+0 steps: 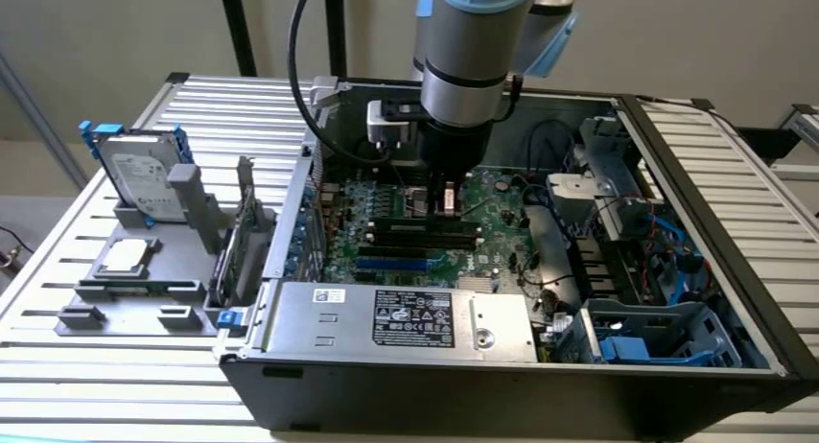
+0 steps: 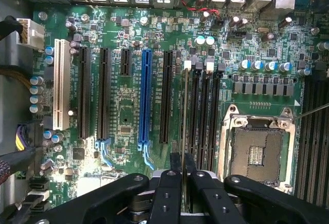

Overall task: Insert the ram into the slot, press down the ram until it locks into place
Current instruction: 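Insert the ram into the slot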

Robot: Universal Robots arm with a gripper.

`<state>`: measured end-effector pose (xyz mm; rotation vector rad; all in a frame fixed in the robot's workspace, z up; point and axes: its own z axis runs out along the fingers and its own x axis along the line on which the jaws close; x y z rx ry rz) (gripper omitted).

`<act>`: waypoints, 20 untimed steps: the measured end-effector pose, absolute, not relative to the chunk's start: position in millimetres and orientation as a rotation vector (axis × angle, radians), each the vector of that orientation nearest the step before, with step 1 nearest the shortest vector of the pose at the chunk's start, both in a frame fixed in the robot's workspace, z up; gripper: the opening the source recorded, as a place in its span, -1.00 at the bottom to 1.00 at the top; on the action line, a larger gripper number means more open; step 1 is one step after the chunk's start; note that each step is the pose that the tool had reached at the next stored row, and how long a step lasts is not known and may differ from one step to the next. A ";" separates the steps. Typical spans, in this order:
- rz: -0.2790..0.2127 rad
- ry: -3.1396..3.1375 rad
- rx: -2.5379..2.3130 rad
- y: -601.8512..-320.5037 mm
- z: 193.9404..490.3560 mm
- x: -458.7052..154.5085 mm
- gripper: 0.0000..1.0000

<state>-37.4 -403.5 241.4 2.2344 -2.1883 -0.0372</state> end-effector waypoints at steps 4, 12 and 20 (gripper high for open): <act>-0.023 -2.184 2.226 -401.1 240.0 -37.4 -0.73; -0.005 -2.178 2.215 -396.8 237.5 -37.4 -0.73; -0.003 -2.183 2.208 -395.7 233.9 -37.4 -0.73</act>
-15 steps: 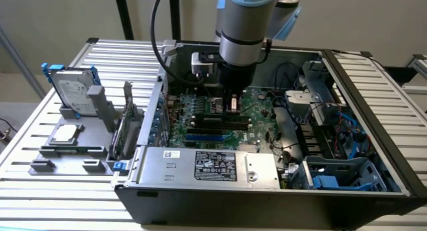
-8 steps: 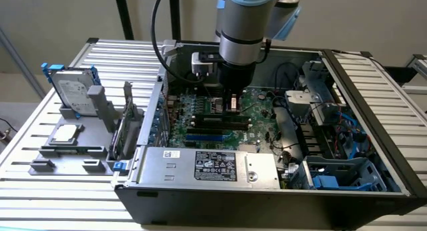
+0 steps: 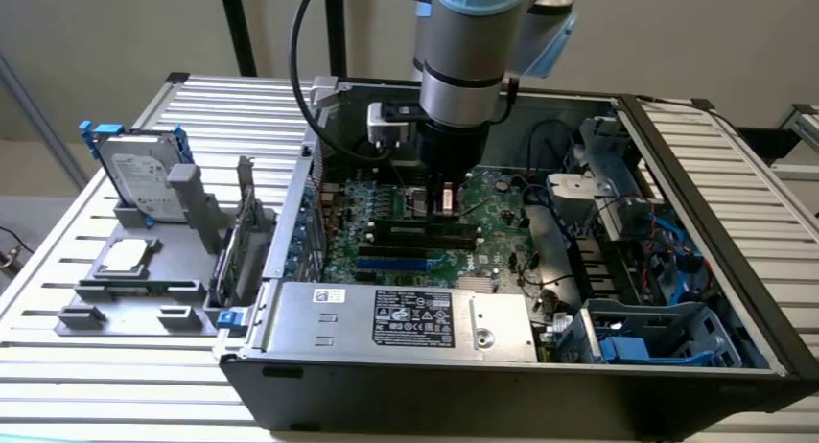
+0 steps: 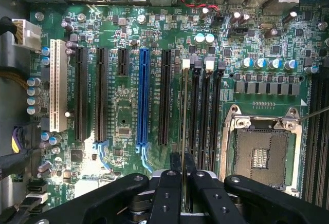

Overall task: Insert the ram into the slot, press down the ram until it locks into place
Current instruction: 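Insert the ram into the slot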

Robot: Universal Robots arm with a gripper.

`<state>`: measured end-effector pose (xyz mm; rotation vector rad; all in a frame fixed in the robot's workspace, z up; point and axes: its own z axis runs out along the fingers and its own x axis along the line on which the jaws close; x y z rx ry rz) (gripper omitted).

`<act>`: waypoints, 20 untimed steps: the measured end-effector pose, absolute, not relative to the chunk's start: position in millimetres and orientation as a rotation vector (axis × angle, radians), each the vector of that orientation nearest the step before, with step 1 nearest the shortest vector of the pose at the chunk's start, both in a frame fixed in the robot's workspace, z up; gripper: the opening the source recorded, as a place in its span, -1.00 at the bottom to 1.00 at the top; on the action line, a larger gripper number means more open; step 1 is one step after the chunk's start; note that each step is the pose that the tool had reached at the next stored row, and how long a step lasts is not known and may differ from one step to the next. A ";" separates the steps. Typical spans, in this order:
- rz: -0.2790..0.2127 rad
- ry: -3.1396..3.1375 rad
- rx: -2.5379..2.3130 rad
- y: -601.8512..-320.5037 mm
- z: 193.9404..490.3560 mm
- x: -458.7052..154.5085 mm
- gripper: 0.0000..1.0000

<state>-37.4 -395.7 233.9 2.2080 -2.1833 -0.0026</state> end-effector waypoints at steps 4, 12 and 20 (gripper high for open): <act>-0.002 -2.184 2.206 -395.3 232.4 -37.4 -0.73; -0.001 -2.184 2.205 -394.1 230.6 -37.4 -0.73; 0.005 -2.182 2.203 -393.4 227.7 -37.1 -0.73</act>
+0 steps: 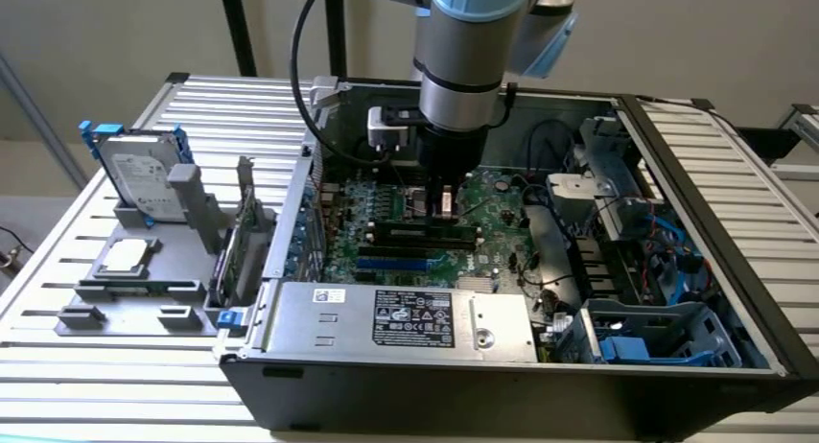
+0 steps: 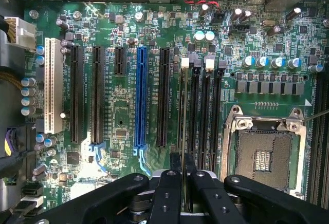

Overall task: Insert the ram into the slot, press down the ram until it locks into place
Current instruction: 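Insert the ram into the slot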

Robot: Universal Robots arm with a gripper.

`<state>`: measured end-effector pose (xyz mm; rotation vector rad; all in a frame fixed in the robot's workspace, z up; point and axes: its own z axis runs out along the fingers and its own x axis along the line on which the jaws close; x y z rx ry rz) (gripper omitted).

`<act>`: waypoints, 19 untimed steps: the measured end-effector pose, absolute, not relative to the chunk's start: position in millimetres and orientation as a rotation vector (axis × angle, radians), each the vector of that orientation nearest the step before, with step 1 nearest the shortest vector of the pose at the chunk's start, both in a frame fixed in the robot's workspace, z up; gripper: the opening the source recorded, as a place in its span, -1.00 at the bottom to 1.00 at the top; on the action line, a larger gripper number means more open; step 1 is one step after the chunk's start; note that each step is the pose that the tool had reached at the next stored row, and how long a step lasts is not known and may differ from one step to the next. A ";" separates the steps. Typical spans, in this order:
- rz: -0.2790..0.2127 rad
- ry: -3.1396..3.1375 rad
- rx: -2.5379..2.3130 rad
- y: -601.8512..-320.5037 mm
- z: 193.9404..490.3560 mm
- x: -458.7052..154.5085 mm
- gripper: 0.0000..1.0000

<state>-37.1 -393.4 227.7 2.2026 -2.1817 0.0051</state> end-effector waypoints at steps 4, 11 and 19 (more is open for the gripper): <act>0.005 -2.182 2.203 -393.1 226.4 -36.3 -0.73; 0.005 -2.182 2.203 -393.1 225.2 -36.1 -0.73; 0.006 -2.182 2.203 -393.1 224.8 -36.0 -0.73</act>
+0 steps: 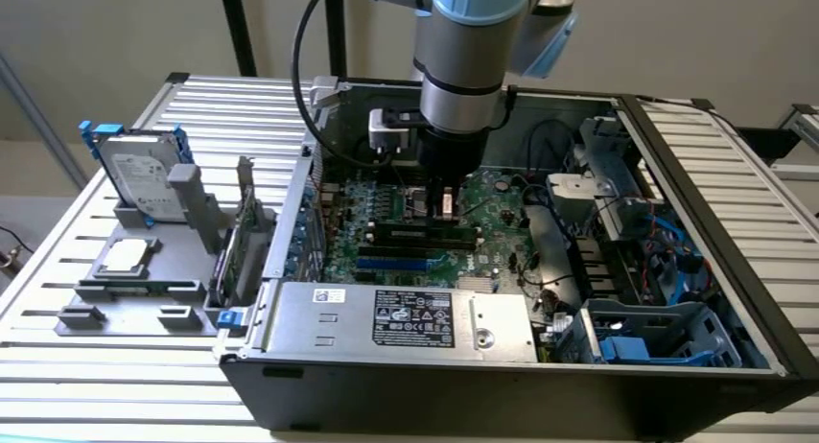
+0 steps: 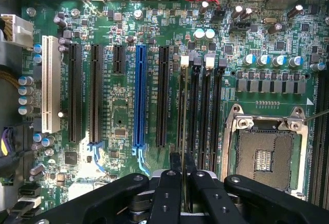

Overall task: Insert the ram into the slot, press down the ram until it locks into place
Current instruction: 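Insert the ram into the slot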

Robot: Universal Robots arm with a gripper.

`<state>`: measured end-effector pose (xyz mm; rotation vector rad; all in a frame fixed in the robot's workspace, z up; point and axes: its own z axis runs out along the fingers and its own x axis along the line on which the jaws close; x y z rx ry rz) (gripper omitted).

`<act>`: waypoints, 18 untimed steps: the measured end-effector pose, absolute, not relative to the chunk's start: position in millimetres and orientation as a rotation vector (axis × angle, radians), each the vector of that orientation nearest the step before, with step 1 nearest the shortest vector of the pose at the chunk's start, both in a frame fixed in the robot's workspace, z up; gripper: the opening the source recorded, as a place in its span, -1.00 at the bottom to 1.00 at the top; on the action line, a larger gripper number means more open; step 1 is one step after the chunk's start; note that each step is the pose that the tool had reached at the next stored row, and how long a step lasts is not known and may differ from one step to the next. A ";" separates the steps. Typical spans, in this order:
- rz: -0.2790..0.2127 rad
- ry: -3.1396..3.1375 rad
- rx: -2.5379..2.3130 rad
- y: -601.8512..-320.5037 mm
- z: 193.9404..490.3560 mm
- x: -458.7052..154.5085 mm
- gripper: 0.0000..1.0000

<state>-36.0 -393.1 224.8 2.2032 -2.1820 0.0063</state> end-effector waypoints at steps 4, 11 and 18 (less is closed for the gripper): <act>0.004 -2.183 2.204 -393.1 227.0 -36.2 -0.44; -0.009 -2.189 2.210 -393.1 242.1 -38.9 -0.44; -0.019 -2.193 2.215 -393.1 245.6 -43.3 -0.79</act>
